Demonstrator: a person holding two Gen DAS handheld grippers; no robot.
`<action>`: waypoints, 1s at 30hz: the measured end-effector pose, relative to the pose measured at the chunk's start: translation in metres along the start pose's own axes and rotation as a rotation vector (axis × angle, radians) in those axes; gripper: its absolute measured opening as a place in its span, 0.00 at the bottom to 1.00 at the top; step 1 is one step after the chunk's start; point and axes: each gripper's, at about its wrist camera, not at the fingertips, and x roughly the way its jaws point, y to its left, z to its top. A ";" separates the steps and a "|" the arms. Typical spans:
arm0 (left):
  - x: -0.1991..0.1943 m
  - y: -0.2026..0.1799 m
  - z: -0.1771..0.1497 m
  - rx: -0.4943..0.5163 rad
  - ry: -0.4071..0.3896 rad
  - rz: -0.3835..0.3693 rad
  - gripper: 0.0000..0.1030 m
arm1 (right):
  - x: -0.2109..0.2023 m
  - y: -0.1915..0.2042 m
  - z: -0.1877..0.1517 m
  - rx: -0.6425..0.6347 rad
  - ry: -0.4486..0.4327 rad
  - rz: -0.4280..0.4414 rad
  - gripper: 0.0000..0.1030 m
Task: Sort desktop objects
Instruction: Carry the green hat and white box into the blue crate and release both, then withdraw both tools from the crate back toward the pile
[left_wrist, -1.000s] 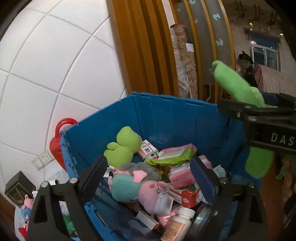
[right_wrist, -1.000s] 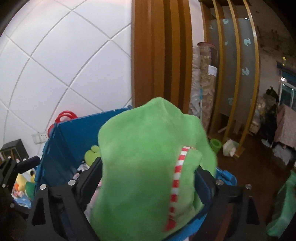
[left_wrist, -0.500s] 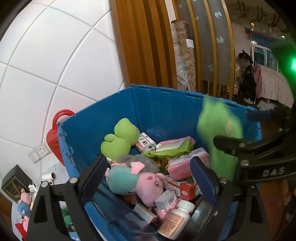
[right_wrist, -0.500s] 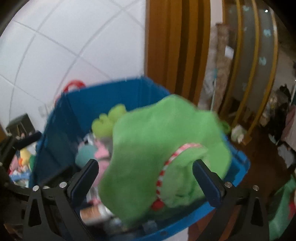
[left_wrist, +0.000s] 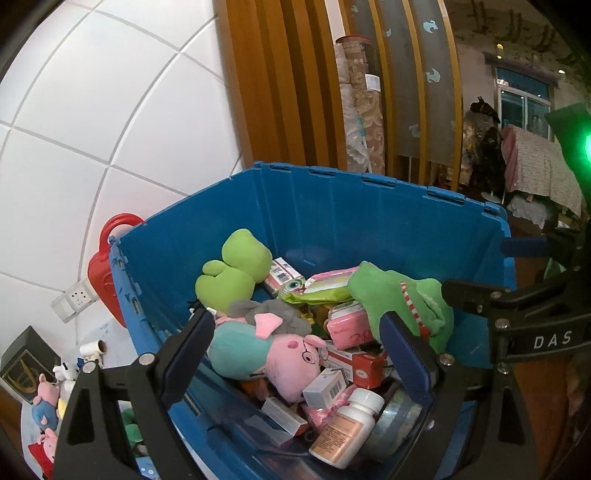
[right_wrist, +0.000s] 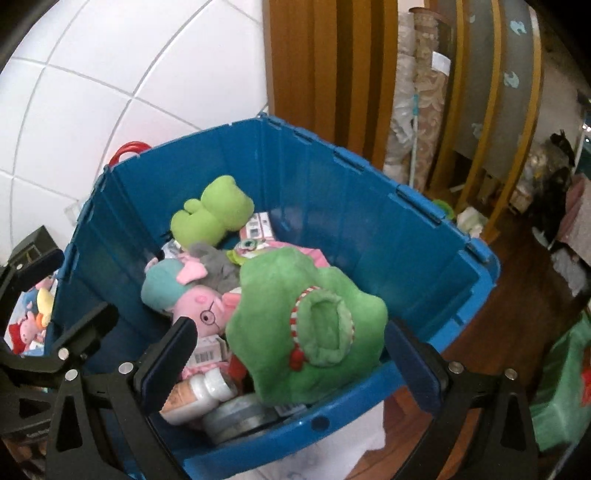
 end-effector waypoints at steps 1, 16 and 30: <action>-0.001 0.001 0.000 -0.003 0.000 -0.003 0.89 | -0.003 0.000 0.000 -0.001 -0.006 -0.006 1.00; -0.044 0.044 -0.013 -0.089 -0.046 0.040 0.89 | -0.035 0.030 -0.007 -0.033 -0.070 -0.028 1.00; -0.095 0.166 -0.076 -0.258 -0.036 0.162 0.89 | -0.062 0.164 -0.017 -0.214 -0.190 -0.026 1.00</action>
